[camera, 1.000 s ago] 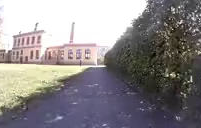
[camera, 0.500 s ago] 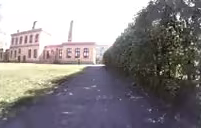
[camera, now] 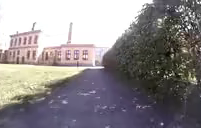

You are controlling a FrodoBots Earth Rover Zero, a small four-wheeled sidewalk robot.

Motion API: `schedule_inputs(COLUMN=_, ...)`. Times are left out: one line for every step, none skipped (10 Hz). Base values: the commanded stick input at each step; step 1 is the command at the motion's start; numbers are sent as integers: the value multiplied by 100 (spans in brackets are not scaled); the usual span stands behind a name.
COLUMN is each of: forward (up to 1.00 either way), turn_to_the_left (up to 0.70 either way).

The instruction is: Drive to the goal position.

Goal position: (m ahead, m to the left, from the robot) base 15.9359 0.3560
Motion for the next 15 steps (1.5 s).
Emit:
schedule_inputs(forward=70, turn_to_the_left=0)
schedule_inputs(forward=70, turn_to_the_left=0)
schedule_inputs(forward=70, turn_to_the_left=0)
schedule_inputs(forward=70, turn_to_the_left=0)
schedule_inputs(forward=70, turn_to_the_left=0)
schedule_inputs(forward=70, turn_to_the_left=0)
schedule_inputs(forward=70, turn_to_the_left=0)
schedule_inputs(forward=70, turn_to_the_left=0)
schedule_inputs(forward=70, turn_to_the_left=0)
schedule_inputs(forward=70, turn_to_the_left=0)
schedule_inputs(forward=70, turn_to_the_left=0)
schedule_inputs(forward=70, turn_to_the_left=0)
schedule_inputs(forward=70, turn_to_the_left=0)
schedule_inputs(forward=70, turn_to_the_left=0)
schedule_inputs(forward=70, turn_to_the_left=3)
